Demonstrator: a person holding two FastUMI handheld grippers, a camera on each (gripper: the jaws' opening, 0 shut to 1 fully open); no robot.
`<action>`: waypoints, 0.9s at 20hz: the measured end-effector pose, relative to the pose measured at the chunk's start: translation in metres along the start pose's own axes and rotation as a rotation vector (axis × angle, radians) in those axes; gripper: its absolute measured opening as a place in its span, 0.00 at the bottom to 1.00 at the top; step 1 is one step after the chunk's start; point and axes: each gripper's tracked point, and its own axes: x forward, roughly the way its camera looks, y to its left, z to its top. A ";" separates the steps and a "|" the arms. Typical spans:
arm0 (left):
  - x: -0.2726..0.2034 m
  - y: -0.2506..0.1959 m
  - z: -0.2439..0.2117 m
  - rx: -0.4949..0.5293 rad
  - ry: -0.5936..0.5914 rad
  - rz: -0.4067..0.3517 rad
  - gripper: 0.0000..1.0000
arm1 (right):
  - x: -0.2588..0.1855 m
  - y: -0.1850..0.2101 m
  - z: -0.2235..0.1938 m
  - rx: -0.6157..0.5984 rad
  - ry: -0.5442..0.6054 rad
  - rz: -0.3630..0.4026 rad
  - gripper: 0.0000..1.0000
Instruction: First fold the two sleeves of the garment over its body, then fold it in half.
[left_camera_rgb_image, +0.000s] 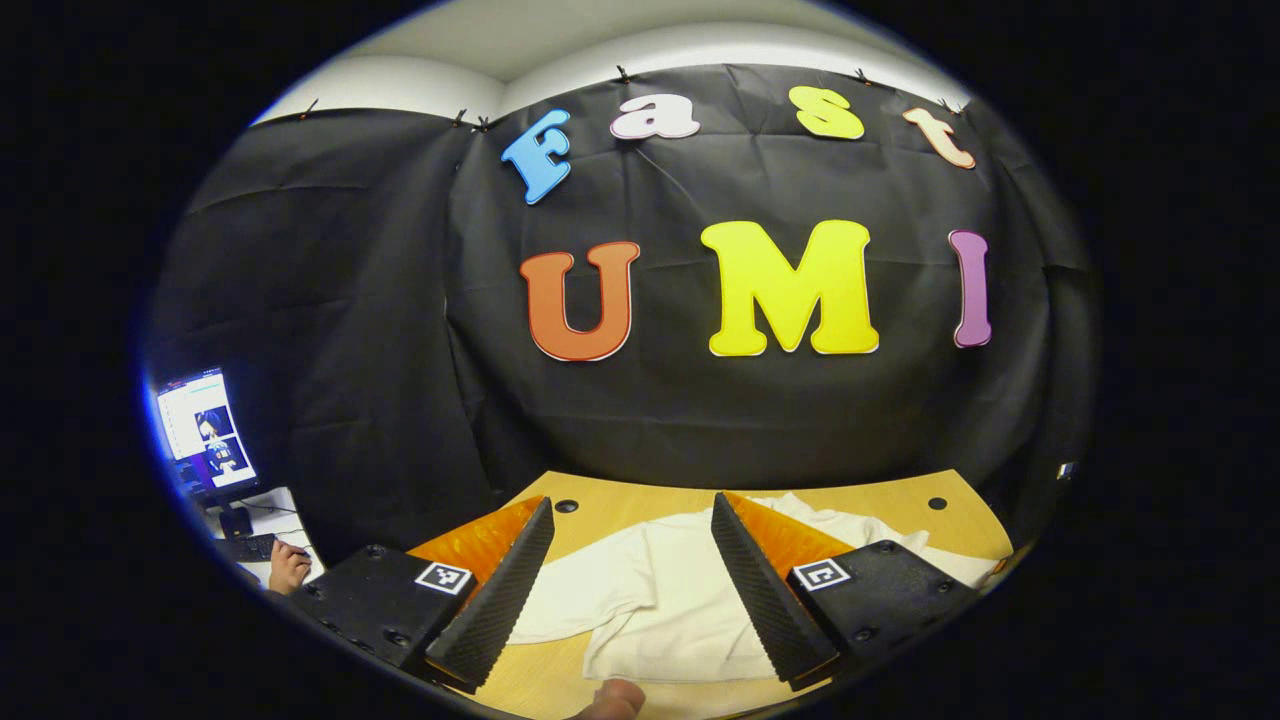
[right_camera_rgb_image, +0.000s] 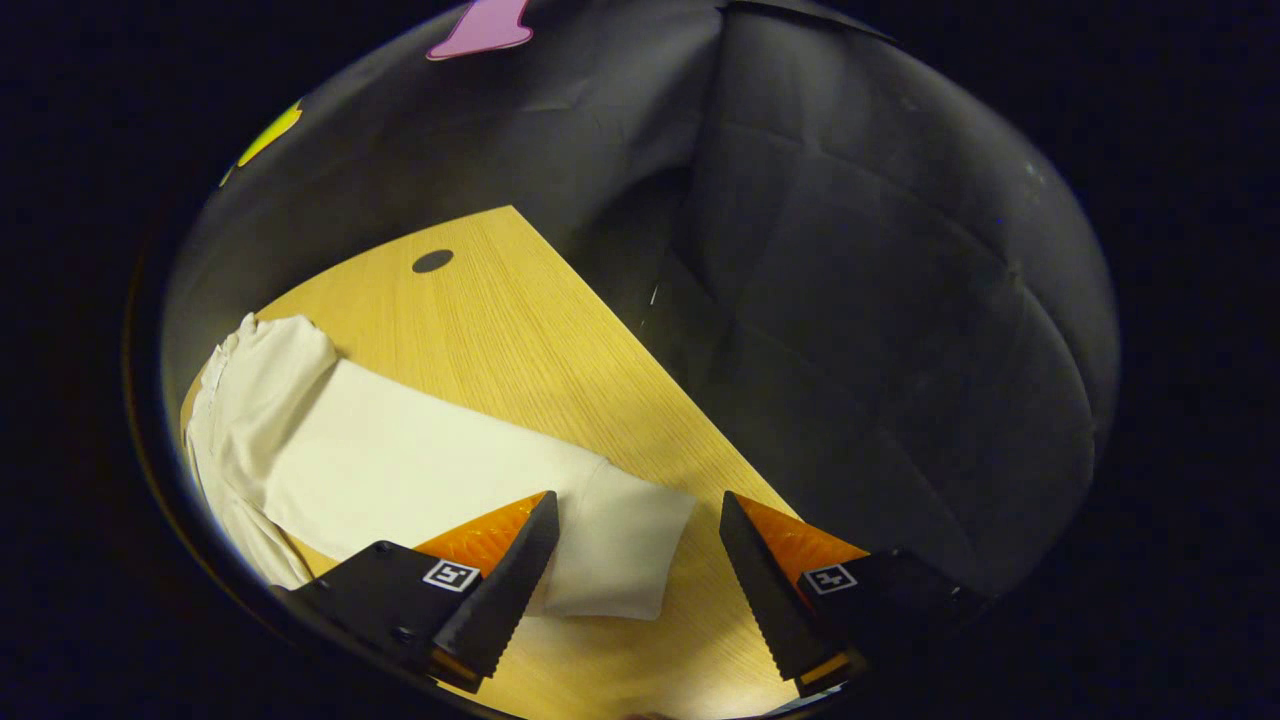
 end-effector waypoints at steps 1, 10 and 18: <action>0.001 -0.001 0.001 0.004 0.001 -0.007 1.00 | 0.001 -0.001 0.000 0.013 0.016 0.003 1.00; 0.017 0.017 -0.003 0.032 0.028 -0.028 1.00 | 0.003 0.001 -0.007 0.201 0.201 0.008 0.88; 0.024 0.035 -0.010 0.010 0.043 -0.041 1.00 | 0.001 0.016 -0.005 0.242 0.264 0.080 0.19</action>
